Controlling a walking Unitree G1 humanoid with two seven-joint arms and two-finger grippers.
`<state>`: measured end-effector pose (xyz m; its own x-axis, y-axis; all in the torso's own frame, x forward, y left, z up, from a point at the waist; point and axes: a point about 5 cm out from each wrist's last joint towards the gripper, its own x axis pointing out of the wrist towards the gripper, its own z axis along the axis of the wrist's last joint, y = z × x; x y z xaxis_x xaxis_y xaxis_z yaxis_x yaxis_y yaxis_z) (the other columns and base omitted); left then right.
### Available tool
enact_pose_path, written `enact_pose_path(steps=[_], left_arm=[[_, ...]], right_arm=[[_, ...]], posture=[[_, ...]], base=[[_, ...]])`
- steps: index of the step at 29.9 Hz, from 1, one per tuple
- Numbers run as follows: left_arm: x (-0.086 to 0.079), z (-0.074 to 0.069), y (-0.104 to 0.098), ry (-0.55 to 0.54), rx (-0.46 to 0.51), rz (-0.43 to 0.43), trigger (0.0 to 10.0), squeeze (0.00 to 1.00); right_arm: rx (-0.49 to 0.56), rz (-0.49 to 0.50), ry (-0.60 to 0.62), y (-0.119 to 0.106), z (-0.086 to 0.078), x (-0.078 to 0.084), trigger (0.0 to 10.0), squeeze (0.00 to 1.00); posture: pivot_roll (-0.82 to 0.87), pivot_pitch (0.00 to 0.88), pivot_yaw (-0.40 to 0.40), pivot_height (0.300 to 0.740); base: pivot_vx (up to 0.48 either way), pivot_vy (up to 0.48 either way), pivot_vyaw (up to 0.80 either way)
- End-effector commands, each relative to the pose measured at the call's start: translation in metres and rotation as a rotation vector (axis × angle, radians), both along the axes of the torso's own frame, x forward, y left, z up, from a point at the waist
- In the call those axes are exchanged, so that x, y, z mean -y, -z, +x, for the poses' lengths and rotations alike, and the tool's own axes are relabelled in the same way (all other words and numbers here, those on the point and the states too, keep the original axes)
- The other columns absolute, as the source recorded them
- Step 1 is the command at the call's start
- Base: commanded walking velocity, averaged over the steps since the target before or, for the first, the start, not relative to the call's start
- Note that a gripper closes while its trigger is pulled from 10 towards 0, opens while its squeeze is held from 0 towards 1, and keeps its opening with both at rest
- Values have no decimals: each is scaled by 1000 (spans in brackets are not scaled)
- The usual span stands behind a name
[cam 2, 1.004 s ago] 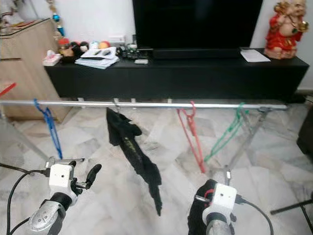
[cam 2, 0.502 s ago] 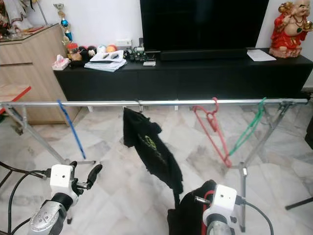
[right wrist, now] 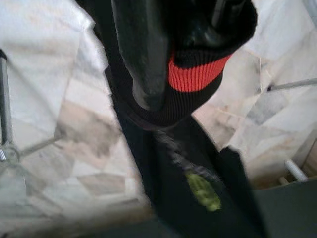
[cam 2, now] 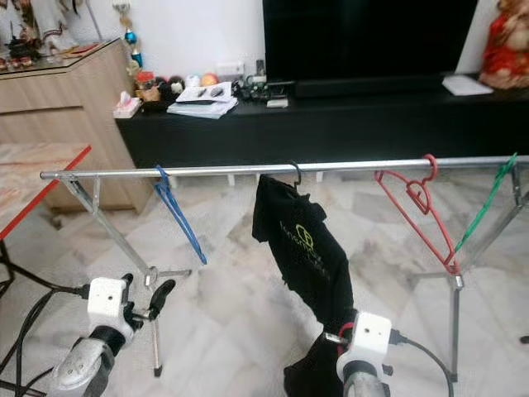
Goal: Hang hanger
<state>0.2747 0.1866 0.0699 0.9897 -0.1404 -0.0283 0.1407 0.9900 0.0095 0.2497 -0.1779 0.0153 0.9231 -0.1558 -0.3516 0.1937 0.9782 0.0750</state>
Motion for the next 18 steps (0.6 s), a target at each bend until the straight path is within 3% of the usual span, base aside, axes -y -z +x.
enact_pose_path(steps=[1, 9, 18], left_arm=[[-8, -5, 9, -28, -49, -6, 10000, 0], [-4, -2, 7, -25, -42, -16, 10000, 0], [-4, 0, 5, -23, -37, -19, 10000, 0]], right_arm=[[10, 0, -32, 0, 5, -8, 10000, 0], [-83, -12, -37, 21, 2, -3, 10000, 0], [-94, -10, -30, 25, 3, -3, 10000, 0]], posture=[[-6, 18, 52, 740], [-3, 13, 40, 740], [-1, 10, 39, 740]], base=[[0, 0, 0], [0, 0, 0], [0, 0, 0]])
